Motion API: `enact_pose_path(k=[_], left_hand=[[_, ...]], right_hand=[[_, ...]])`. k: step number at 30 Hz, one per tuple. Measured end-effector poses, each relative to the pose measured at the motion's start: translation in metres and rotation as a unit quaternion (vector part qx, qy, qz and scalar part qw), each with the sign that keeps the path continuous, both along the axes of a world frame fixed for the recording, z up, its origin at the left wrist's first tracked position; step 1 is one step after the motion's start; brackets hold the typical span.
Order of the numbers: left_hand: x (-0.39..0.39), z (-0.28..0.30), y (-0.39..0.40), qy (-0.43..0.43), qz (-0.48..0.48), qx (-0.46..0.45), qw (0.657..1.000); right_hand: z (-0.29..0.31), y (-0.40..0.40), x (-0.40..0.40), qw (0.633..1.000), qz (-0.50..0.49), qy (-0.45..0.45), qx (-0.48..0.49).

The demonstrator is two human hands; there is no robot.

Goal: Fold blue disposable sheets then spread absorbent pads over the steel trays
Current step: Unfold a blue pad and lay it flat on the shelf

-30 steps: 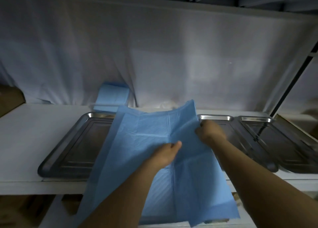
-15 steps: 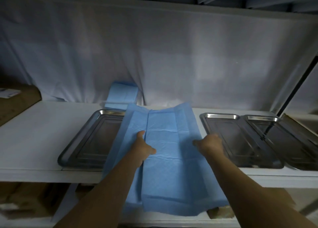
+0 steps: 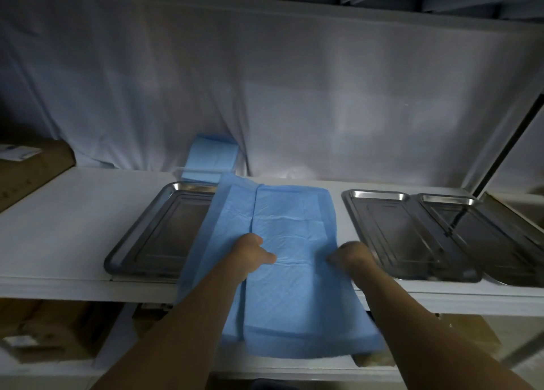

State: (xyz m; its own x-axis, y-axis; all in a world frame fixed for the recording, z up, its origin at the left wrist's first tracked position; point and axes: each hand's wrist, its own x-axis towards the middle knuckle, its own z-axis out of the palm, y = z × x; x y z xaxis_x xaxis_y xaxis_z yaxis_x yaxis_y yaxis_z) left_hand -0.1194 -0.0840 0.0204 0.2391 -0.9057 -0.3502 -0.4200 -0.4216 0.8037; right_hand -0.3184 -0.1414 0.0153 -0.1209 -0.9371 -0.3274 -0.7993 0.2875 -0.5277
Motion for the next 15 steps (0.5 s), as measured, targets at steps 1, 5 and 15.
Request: enact_pose_path(k=[1, 5, 15], left_hand=[[0.0, -0.001, 0.001, 0.001, -0.009, 0.002, 1.0], [-0.006, 0.006, 0.003, 0.024, -0.009, -0.023, 0.999], [-0.005, 0.061, 0.014, 0.238, 0.021, 0.048, 0.97]], right_hand=[[0.005, -0.001, 0.0, 0.997, -0.022, -0.063, -0.033], [0.038, -0.002, 0.01, 0.965, -0.045, -0.245, -0.083], [0.078, 0.036, 0.067, 0.875, 0.075, -0.473, 0.076]])
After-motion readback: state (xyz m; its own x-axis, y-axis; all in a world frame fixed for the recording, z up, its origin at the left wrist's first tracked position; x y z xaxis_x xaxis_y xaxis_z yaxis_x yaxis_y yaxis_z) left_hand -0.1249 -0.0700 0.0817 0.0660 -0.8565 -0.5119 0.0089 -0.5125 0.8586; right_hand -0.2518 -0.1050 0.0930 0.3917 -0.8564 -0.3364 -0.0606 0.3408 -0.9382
